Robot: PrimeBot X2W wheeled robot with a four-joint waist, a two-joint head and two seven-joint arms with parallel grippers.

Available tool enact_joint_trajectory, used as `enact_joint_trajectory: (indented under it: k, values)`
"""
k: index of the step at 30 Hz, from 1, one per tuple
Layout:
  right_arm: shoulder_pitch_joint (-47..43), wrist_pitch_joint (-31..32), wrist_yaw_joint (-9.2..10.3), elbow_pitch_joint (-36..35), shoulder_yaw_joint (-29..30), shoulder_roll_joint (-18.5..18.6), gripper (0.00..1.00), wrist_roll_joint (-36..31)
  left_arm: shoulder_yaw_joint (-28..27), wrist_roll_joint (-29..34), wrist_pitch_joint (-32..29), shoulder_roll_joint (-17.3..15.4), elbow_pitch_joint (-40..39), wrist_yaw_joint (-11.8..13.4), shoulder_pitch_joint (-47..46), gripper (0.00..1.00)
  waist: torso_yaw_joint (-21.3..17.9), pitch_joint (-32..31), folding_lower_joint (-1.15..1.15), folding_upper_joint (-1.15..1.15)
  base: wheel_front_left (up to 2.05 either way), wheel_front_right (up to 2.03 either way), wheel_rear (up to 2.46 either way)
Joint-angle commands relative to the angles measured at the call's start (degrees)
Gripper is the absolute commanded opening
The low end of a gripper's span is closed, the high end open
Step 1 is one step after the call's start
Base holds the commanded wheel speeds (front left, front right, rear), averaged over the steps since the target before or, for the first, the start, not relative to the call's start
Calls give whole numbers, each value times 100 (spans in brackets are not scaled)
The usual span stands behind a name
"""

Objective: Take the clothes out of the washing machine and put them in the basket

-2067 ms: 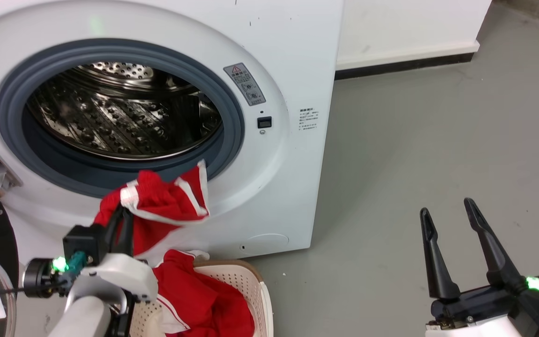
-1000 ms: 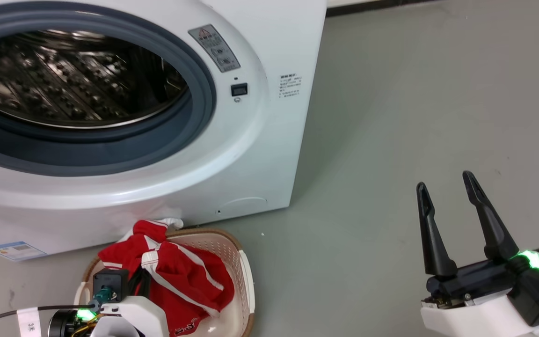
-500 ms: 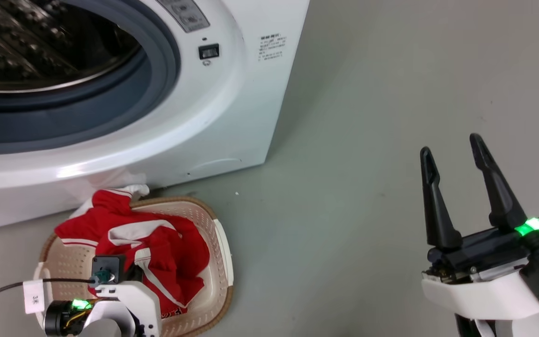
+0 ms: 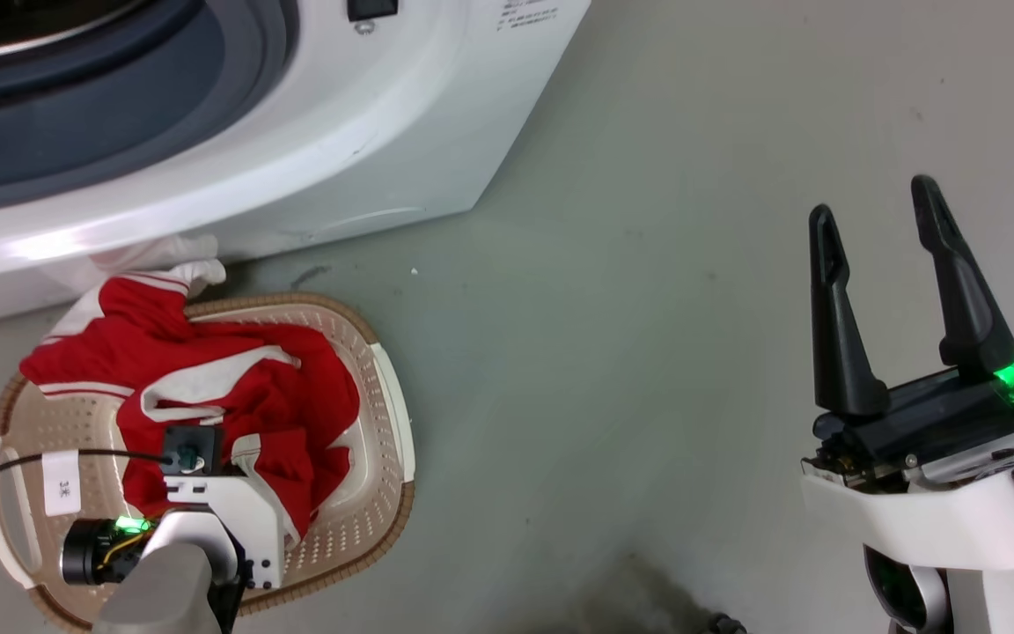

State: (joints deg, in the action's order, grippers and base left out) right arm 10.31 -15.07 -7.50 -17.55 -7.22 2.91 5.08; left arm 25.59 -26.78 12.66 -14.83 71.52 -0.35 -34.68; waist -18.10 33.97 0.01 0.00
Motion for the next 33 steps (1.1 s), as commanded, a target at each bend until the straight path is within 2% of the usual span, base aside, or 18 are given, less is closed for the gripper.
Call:
enact_joint_trajectory:
  k: [1, 11, 20, 21, 22, 33]
  values:
    - [122, -14, 2, -12, -16, -5, 100, 33, 27, 49, -57, -44, 50, 3, -107, 0, 20, 223, -1, 0, 0, 0, 0]
    - [397, -14, 2, -53, -60, -4, 100, 134, 209, 143, -389, -107, 183, 109, -475, 0, 45, 706, -1, 0, 0, 0, 0]
    - [460, -15, 2, -21, -83, -4, 100, 178, 305, 166, -418, -168, 216, 161, -544, 0, 23, 811, -1, 0, 0, 0, 0]
    - [456, -15, 2, -13, -86, -4, 100, 177, 306, 151, -387, -167, 218, 137, -525, 35, 20, 790, -1, 0, 0, 0, 0]
    - [443, -14, 2, -1, -88, -4, 100, 176, 321, 158, -348, -173, 219, 117, -499, 100, 19, 758, -1, 0, 0, 0, 0]
    - [98, -14, 2, 182, -108, -3, 100, 62, 456, 175, 91, -42, 227, 14, -80, 100, 169, 16, -1, 0, 0, 0, 0]
